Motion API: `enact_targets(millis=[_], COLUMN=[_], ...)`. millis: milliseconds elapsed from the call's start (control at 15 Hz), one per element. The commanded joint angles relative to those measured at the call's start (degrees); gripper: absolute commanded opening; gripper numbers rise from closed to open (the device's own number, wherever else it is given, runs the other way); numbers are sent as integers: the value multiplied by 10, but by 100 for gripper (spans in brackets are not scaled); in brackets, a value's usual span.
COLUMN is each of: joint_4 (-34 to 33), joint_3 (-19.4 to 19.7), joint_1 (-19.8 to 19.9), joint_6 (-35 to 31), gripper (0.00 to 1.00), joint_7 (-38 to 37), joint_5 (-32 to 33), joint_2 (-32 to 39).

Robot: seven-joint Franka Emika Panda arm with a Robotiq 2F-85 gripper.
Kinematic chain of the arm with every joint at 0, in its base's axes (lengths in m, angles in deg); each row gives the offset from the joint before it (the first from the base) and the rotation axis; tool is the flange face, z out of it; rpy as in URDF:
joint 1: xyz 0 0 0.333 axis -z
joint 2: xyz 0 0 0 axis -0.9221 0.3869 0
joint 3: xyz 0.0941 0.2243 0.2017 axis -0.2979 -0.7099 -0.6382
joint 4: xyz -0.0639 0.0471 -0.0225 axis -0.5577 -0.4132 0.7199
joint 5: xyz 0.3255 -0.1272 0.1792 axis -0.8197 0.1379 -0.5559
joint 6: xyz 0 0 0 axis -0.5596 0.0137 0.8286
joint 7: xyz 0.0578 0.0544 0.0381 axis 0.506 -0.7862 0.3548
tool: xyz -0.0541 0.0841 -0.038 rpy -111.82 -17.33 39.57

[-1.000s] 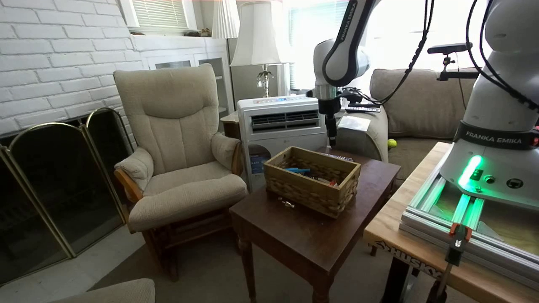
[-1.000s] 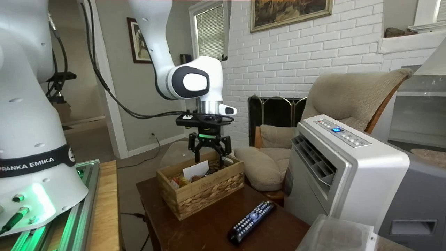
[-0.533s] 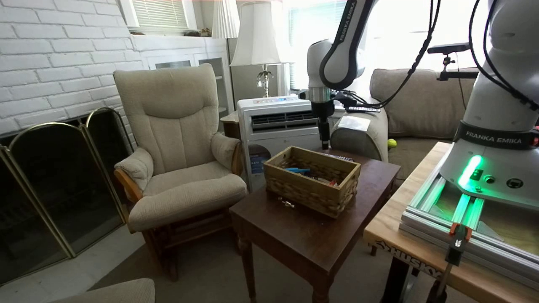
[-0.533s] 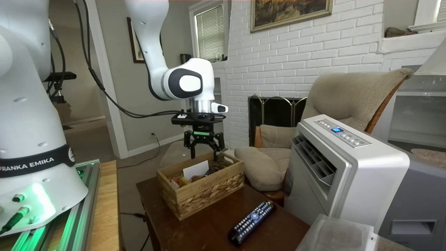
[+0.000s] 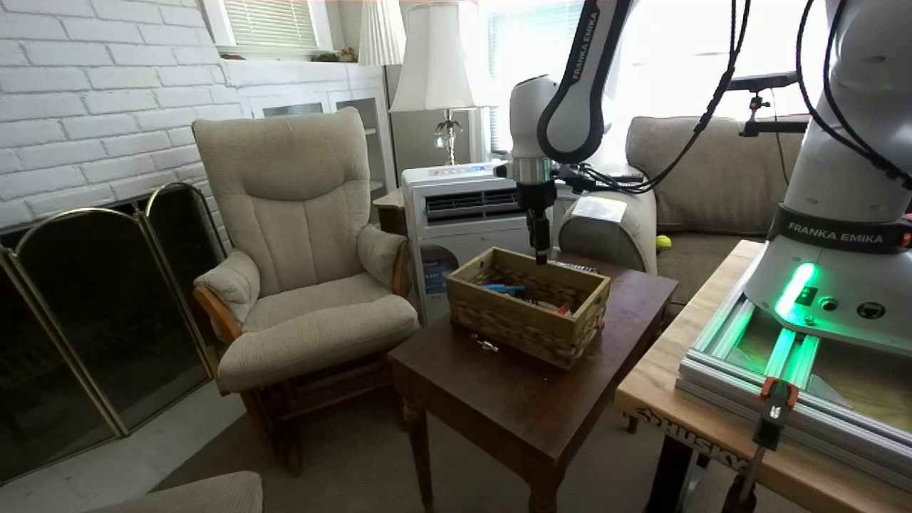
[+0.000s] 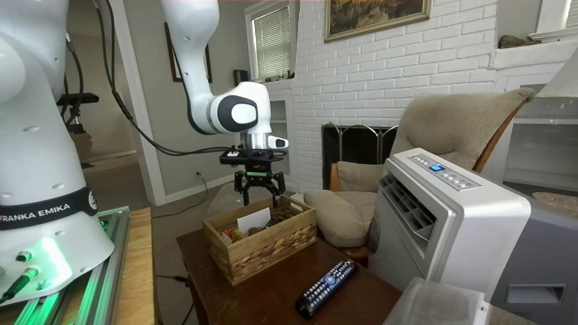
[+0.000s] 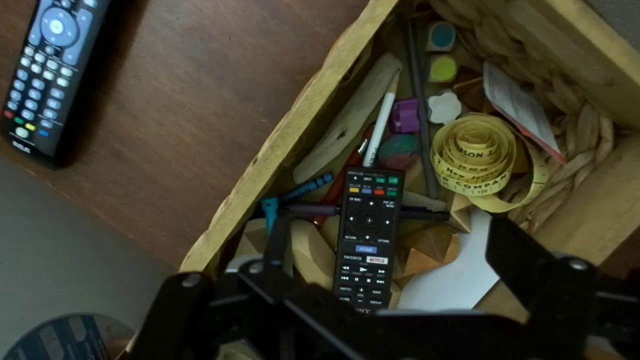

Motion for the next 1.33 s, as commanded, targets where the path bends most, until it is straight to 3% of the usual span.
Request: enact_targets(millis=[0, 733, 1267], joint_4=[-22, -111, -154], joint_3=[2, 55, 61], joint_1=[-11, -87, -111], joint_6=[-40, -71, -48], gripper=[100, 100, 100], joint_7=[-24, -54, -85], joint_5=[25, 58, 44], joint_2=[42, 156, 218])
